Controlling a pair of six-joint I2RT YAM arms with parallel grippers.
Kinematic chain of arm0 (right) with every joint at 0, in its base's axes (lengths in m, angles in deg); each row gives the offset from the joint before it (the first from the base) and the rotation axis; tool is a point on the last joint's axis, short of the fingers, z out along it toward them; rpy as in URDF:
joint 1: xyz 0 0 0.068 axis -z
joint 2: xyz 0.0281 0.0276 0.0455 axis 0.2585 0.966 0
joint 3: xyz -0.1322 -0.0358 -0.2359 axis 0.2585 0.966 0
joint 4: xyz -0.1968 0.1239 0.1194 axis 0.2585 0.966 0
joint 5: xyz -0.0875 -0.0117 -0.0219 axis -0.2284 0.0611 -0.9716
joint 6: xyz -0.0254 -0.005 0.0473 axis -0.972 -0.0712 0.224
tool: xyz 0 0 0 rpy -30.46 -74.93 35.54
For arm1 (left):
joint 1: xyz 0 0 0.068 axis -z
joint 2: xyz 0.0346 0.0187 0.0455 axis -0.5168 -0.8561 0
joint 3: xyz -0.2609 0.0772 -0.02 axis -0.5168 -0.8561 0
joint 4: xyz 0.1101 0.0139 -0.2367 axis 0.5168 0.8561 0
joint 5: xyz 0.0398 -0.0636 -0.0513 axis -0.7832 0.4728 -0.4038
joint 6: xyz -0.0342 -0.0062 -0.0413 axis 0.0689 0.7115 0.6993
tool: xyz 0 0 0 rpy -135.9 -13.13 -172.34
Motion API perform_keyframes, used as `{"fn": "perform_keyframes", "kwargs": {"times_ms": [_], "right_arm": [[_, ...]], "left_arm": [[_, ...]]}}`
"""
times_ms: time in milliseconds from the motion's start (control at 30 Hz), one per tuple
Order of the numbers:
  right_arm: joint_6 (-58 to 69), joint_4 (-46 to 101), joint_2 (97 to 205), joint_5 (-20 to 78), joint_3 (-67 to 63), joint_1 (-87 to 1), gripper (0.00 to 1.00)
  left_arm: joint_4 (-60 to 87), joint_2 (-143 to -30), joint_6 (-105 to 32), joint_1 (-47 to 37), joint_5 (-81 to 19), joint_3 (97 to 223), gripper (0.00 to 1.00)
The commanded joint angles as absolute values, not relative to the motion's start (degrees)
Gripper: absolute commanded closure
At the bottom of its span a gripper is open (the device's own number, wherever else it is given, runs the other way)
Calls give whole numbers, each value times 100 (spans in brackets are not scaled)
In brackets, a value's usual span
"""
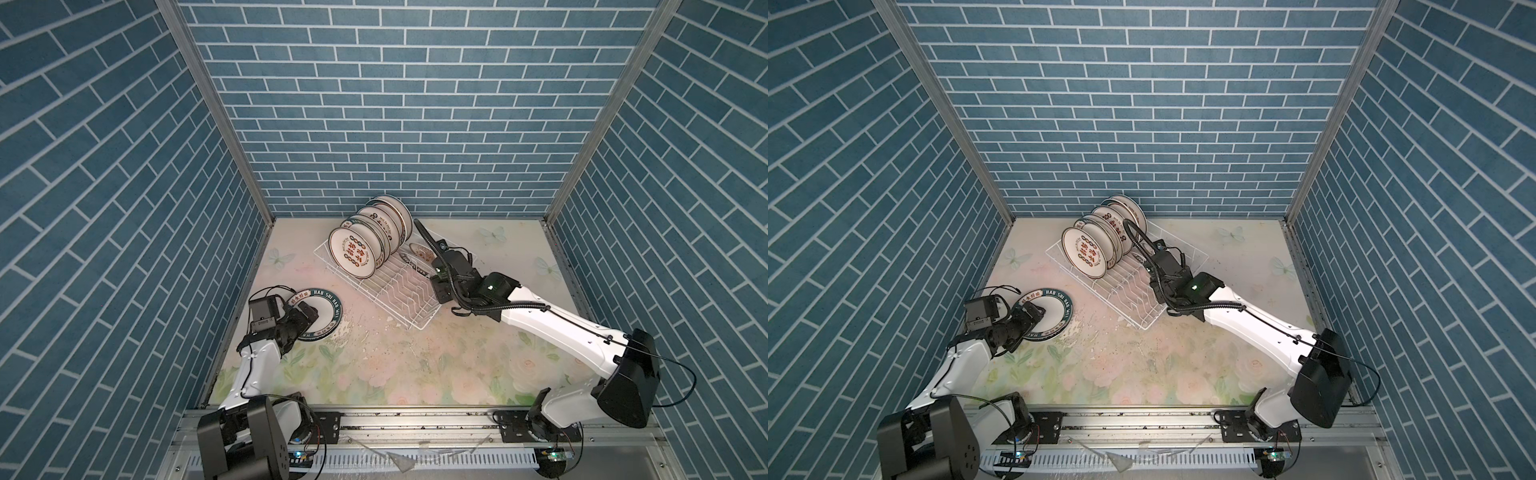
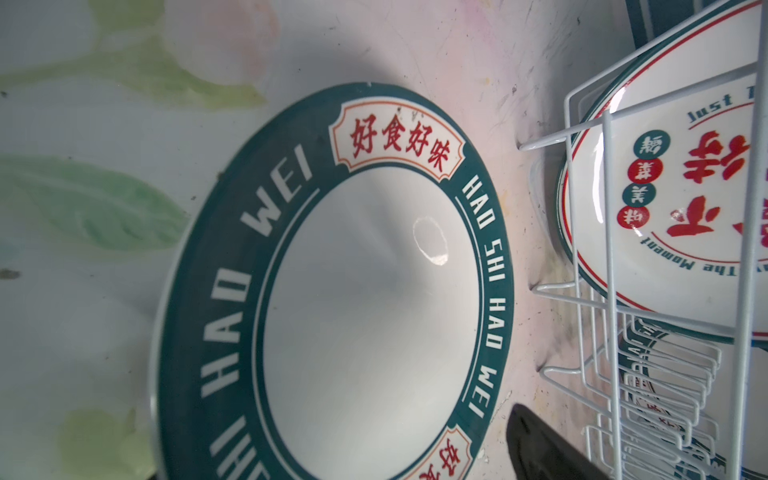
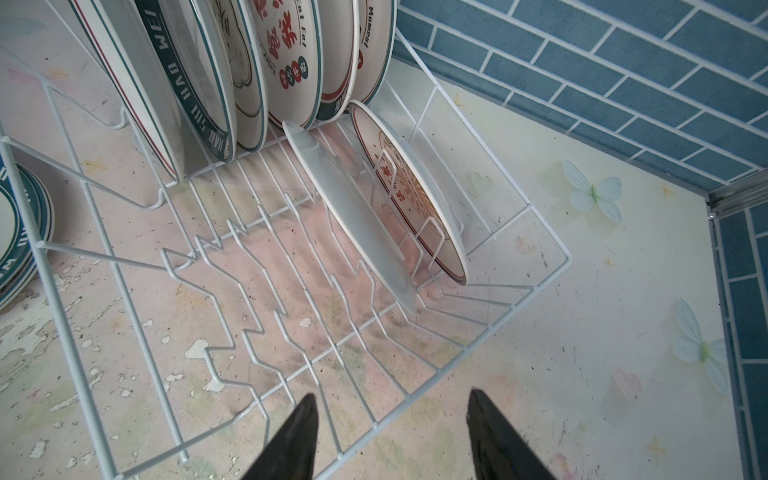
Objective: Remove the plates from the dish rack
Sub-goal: 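Lower the plate onto the table stack with the left gripper and open it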
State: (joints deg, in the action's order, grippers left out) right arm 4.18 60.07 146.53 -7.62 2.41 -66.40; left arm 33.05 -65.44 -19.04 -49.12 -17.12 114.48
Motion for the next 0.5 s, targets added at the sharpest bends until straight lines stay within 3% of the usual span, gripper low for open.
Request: {"fn": "perform_keyframes", "kwargs": {"times_ms": [0,300,467], "right_arm": [[228,6051,14760,-714,377,-6614,41],[166,5988,14871,-532,370,-6586,41],[127,5906,14905,-376,400,-6571,41]], "left_arm": [[3607,-6581,-1967,-4904,-1848,11485,1],[3893,-6648,-1970,-4726,-2177,11588,1],[4397,-6709,-2019,-4541,-2838,11827,1]]}}
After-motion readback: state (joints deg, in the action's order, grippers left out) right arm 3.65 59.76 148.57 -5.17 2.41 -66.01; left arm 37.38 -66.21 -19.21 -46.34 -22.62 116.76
